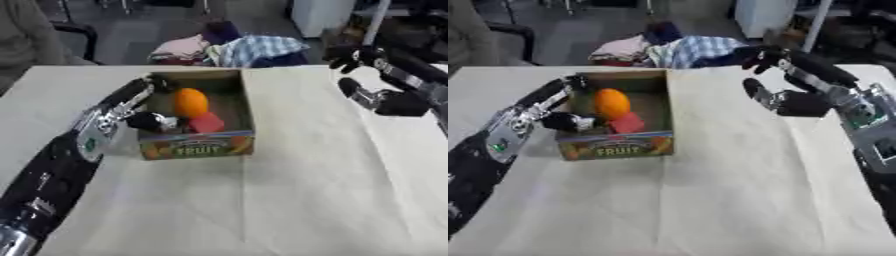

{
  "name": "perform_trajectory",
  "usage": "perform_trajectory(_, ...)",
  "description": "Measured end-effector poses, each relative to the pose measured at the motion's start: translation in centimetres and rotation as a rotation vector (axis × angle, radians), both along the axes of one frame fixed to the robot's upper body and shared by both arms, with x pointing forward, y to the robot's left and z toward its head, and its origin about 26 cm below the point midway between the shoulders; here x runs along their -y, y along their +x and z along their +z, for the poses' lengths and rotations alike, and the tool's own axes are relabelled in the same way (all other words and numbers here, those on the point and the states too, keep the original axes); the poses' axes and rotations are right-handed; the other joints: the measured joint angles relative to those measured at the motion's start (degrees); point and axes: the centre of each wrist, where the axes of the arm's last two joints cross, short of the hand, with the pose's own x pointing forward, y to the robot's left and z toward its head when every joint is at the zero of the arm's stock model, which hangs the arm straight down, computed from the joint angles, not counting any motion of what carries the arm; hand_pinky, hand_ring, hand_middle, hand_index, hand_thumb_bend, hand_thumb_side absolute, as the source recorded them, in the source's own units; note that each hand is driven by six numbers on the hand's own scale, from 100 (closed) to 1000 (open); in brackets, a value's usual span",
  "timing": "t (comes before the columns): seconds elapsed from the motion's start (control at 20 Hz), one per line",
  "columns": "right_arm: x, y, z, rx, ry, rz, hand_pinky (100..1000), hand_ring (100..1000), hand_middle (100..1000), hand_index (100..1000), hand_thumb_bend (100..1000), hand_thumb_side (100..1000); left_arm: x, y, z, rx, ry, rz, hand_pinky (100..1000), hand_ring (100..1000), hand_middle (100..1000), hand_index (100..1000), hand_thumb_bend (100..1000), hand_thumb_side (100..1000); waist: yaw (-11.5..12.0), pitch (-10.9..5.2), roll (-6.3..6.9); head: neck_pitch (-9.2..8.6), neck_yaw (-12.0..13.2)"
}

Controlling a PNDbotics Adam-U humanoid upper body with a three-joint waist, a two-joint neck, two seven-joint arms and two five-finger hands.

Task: Pick up objects on the table and place them in the box.

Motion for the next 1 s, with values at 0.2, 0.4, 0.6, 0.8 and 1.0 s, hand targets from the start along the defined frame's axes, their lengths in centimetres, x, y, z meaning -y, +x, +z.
perform_trajectory(0.2, 0.3, 0.0, -0.3, -0.005, 0.006, -0.013, 757, 814, 868, 1000, 100, 878, -0.2, -0.8, 1.4, 0.073, -0.076, 0.008, 946, 722, 740, 824, 372, 740, 0.3, -0.13, 0.19, 0.07, -0.3)
perform_trajectory(0.4, 1.8, -0.5, -1.8, -0.028, 0.062, -0.067, 756, 810, 870, 1000, 100, 793, -3.3, -2.6, 1.6, 0.135, -0.130, 0.041, 945, 700, 716, 816, 331, 719, 3.1, -0.69, 0.24, 0.52, -0.8)
perform_trajectory(0.6, 2.7, -1.1, -2.7, -0.032, 0.131, -0.099, 758, 800, 868, 996, 100, 734, -4.9, -4.8, 1.0, 0.200, -0.204, 0.025, 954, 688, 703, 816, 300, 754, 4.2, -0.57, 0.22, 0.55, -0.9)
perform_trajectory(0.8, 3.5, -1.7, -3.8, -0.047, 0.182, -0.130, 766, 798, 870, 999, 100, 693, -4.9, -7.2, -0.4, 0.196, -0.287, 0.023, 968, 672, 686, 814, 265, 817, 4.6, -0.34, 0.16, 0.55, -1.1)
perform_trajectory(1.0, 4.0, -2.1, -4.6, -0.065, 0.181, -0.147, 794, 834, 899, 1000, 100, 566, -4.4, -9.5, -1.6, 0.131, -0.360, 0.037, 975, 665, 678, 813, 252, 851, 4.6, -0.29, -0.06, 0.55, -1.0)
